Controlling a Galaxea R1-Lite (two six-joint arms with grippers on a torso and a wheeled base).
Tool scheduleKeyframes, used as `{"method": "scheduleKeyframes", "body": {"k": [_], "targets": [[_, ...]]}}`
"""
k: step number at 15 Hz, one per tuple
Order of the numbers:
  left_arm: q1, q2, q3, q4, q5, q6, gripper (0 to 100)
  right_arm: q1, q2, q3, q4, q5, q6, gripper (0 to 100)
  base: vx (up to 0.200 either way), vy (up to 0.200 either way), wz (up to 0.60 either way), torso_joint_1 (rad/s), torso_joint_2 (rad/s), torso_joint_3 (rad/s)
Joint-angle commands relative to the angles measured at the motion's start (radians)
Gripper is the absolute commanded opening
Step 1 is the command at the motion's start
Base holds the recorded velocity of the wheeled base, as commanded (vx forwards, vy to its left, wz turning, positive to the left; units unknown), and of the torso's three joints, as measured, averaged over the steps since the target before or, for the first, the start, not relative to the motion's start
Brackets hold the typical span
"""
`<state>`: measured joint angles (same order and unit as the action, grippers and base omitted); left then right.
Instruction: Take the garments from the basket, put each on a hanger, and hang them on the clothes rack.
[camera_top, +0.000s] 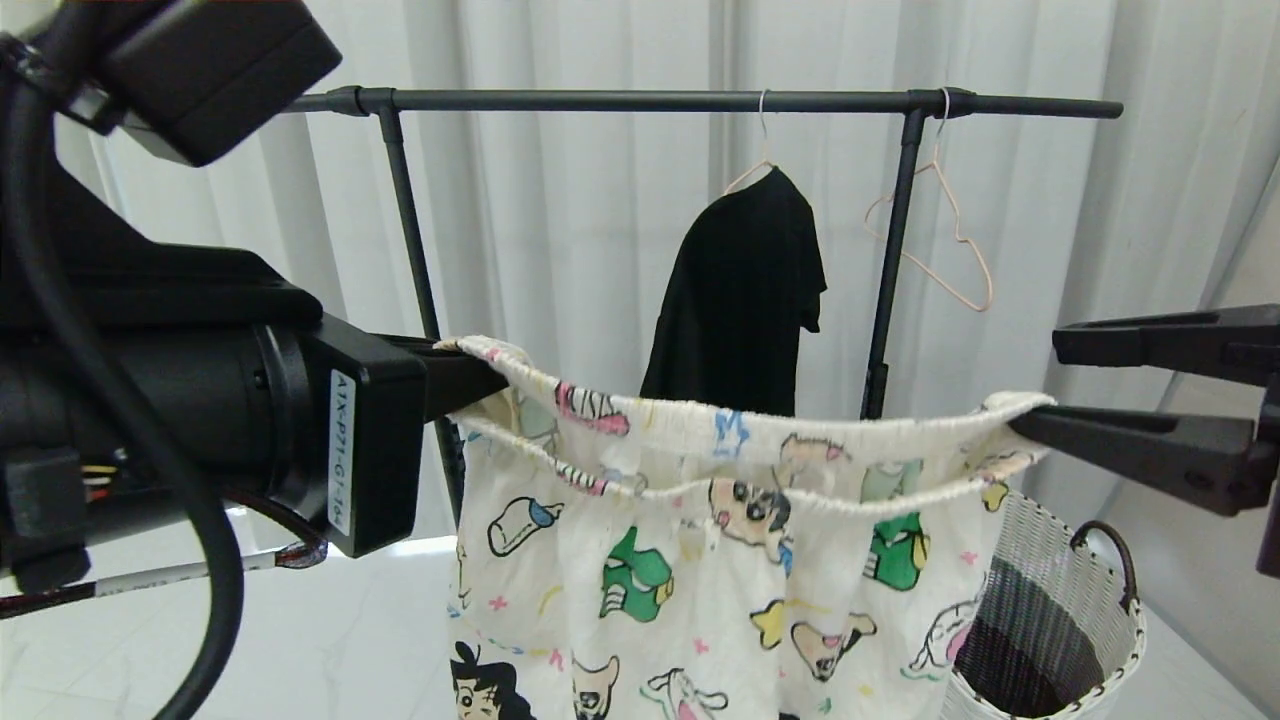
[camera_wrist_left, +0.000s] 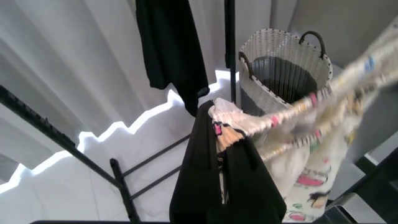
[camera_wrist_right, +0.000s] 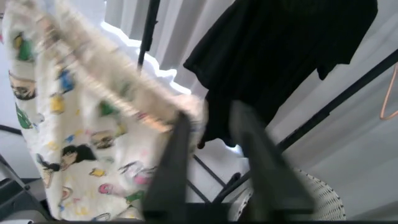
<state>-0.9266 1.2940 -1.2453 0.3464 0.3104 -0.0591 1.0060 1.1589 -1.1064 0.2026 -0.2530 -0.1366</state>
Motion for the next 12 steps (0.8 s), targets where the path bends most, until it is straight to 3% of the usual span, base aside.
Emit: {"method": "scheduleKeyframes", "body": {"k": [1,3,8,10,11,12], "targets": [[0.029,0.014,0.003,0.0,0.001,-0.001,0,0.01,-0.03,0.039,-0.002,0.003,-0.011,100,0.0,0.0,0.0,0.0,0.0,0.0],[0.08,0.037,0.006,0.0,0.033,-0.001,0,0.016,-0.076,0.085,-0.005,0.009,-0.051,100,0.0,0.0,0.0,0.0,0.0,0.0],[0.083,0.045,0.084,0.0,0.147,-0.002,0,0.0,-0.17,0.154,0.005,-0.026,-0.052,100,0.0,0.0,0.0,0.0,0.0,0.0],[0.083,0.025,0.09,0.0,0.177,-0.001,0,-0.159,-0.173,0.149,0.094,-0.178,-0.055,100,0.0,0.0,0.0,0.0,0.0,0.0],[0.084,0.018,0.092,0.0,0.179,0.001,0,-0.247,-0.17,0.129,0.135,-0.209,-0.057,100,0.0,0.0,0.0,0.0,0.0,0.0],[0.084,0.004,0.099,0.002,0.179,0.002,0,-0.44,-0.159,0.079,0.238,-0.216,-0.06,100,0.0,0.0,0.0,0.0,0.0,0.0]]}}
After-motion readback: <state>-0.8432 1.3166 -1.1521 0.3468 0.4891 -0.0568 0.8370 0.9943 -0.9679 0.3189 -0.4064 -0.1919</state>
